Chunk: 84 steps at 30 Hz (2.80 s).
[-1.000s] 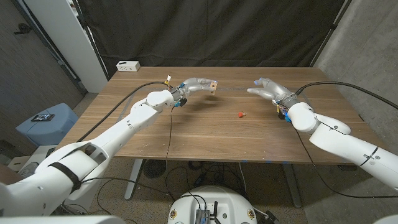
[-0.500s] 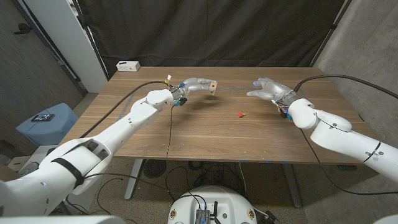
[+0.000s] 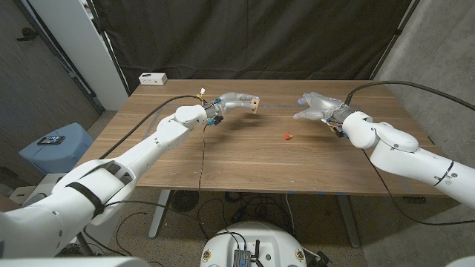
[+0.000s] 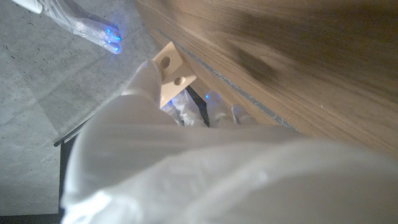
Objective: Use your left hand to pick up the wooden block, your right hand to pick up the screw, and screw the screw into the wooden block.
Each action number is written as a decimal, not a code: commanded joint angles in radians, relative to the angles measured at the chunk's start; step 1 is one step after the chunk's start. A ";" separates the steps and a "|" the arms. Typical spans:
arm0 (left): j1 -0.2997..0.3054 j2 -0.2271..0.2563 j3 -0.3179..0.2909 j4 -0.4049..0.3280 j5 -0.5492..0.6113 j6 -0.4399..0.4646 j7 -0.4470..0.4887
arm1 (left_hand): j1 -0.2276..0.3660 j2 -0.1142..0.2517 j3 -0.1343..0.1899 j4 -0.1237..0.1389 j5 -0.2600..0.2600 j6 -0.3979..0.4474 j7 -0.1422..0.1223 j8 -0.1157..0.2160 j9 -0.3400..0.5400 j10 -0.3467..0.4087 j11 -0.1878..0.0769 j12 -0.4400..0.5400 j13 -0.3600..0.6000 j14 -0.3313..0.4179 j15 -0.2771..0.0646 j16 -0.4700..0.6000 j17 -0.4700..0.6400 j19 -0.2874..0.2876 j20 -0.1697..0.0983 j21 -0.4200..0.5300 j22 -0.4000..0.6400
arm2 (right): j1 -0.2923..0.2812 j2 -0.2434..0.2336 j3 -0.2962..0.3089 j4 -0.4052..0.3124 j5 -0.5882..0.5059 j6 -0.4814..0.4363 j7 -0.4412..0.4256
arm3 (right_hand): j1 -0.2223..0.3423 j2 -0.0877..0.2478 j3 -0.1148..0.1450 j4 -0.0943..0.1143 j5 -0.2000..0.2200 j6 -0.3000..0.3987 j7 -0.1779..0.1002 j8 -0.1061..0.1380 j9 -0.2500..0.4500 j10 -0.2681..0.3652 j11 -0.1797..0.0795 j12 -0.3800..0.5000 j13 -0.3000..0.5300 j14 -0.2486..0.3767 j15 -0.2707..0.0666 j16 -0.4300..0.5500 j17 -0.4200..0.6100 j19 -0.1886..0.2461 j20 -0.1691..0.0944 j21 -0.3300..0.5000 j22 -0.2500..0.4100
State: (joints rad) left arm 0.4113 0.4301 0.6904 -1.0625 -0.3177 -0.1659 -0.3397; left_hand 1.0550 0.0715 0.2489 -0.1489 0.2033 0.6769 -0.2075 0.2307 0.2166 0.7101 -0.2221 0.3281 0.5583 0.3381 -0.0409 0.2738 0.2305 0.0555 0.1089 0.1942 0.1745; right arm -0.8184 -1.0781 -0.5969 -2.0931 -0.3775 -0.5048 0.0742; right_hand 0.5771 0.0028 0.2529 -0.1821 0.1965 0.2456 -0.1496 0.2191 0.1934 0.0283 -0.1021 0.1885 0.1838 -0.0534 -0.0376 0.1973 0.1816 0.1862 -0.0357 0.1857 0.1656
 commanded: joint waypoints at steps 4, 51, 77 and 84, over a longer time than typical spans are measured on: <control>-0.023 -0.061 -0.006 0.145 -0.003 -0.154 -0.014 | 0.002 0.009 -0.006 0.002 0.003 -0.001 -0.006 0.001 0.002 -0.001 -0.001 -0.007 0.008 -0.002 -0.117 0.007 0.005 -0.009 -0.001 0.003 0.006 | 0.048 0.000 -0.049 0.004 -0.189 0.008 0.140 | 0.028 -0.005 0.012 -0.001 0.001 0.005 -0.008 0.004 0.004 -0.003 -0.009 -0.002 0.003 0.001 -0.008 -0.002 0.002 0.000 0.010 0.003 0.001; -0.108 -0.292 -0.005 0.608 -0.025 -0.483 -0.044 | 0.003 0.031 -0.015 0.002 0.001 0.006 -0.011 0.008 0.006 -0.008 0.000 -0.045 0.027 0.006 -0.129 0.034 0.024 0.055 -0.025 0.031 0.016 | 0.025 0.089 -0.069 0.091 -0.529 0.099 0.283 | 0.084 -0.037 0.020 0.006 -0.002 0.039 -0.020 0.015 0.008 0.002 -0.012 0.000 0.003 0.030 -0.015 0.005 0.002 0.021 0.026 0.007 0.002; -0.050 -0.242 -0.012 0.473 -0.028 -0.429 -0.028 | 0.002 0.035 -0.015 0.002 0.001 0.013 -0.011 0.011 0.007 -0.005 0.000 -0.050 0.029 0.007 -0.128 0.035 0.026 0.057 -0.024 0.032 0.017 | 0.053 0.129 -0.082 0.140 -0.555 0.173 0.314 | 0.130 -0.039 0.034 0.006 0.002 0.054 -0.053 0.020 0.011 -0.005 -0.021 -0.002 0.003 0.029 -0.013 0.001 0.002 0.022 0.035 0.004 0.002; -0.044 -0.236 -0.010 0.455 -0.024 -0.419 -0.022 | 0.003 0.036 -0.014 0.001 0.002 0.016 -0.011 0.013 0.007 -0.005 0.000 -0.051 0.030 0.007 -0.128 0.035 0.025 0.057 -0.024 0.032 0.018 | 0.061 0.139 -0.087 0.149 -0.552 0.195 0.316 | 0.139 -0.040 0.037 0.006 0.002 0.057 -0.060 0.021 0.012 -0.006 -0.022 -0.003 0.003 0.028 -0.012 0.000 0.002 0.022 0.039 0.004 0.002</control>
State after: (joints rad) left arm 0.3582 0.1853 0.6787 -0.5828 -0.3463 -0.6012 -0.3672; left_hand 1.0512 0.0964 0.2335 -0.1453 0.2032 0.6850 -0.2184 0.2344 0.2211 0.7020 -0.2211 0.2780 0.5866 0.3393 -0.0411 0.3046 0.2534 0.1040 0.0822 0.2224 0.1887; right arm -0.7703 -0.9569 -0.6750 -1.9608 -0.9277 -0.3382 0.3857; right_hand 0.7032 -0.0365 0.2812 -0.1784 0.1924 0.3000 -0.1987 0.2346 0.2026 0.0229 -0.1145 0.1887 0.1836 -0.0285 -0.0304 0.1973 0.1817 0.2090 -0.0050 0.1857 0.1650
